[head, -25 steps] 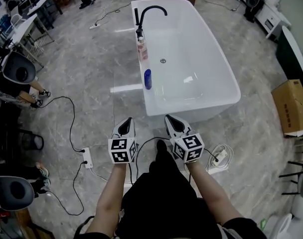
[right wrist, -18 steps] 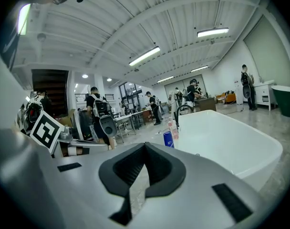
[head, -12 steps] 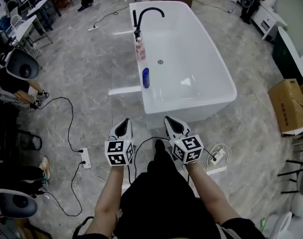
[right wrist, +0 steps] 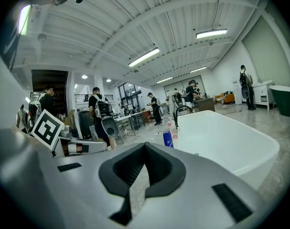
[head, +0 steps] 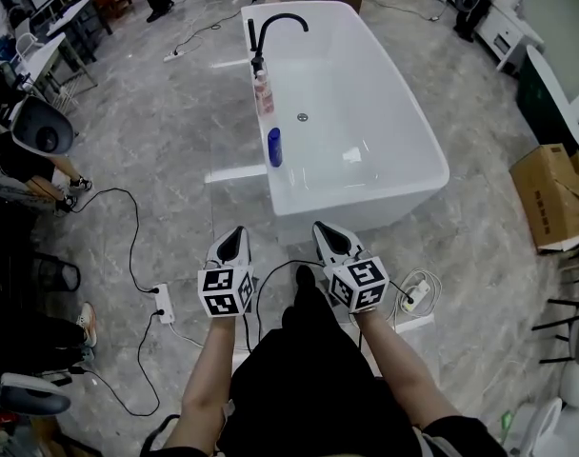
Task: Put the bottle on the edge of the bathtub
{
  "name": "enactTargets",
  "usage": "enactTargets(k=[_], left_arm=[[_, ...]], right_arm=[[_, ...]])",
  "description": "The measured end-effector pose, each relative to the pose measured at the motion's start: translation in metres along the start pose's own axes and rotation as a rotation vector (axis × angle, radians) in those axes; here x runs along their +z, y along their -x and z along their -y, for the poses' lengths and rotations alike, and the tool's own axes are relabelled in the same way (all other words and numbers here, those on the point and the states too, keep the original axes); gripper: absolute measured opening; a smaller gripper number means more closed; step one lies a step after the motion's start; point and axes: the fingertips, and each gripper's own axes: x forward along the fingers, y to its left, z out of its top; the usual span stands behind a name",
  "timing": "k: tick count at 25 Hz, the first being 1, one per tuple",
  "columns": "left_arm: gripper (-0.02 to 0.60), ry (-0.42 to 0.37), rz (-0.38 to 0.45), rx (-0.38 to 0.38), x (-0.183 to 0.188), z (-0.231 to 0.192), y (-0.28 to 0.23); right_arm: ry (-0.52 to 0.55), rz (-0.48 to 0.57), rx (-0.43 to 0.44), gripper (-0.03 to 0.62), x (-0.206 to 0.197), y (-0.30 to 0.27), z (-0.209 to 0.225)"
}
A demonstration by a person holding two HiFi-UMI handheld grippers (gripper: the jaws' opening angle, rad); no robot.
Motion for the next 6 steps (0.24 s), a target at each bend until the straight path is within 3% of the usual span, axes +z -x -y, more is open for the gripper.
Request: enactTargets(k=[6], left_arm=[[0.006,-0.009,0.001,0.01,0.0005,-0.0042,0.0003]], right_arm=[[-0.006,0.001,0.007,0.002,-0.0027,-0.0002,-0.0007]])
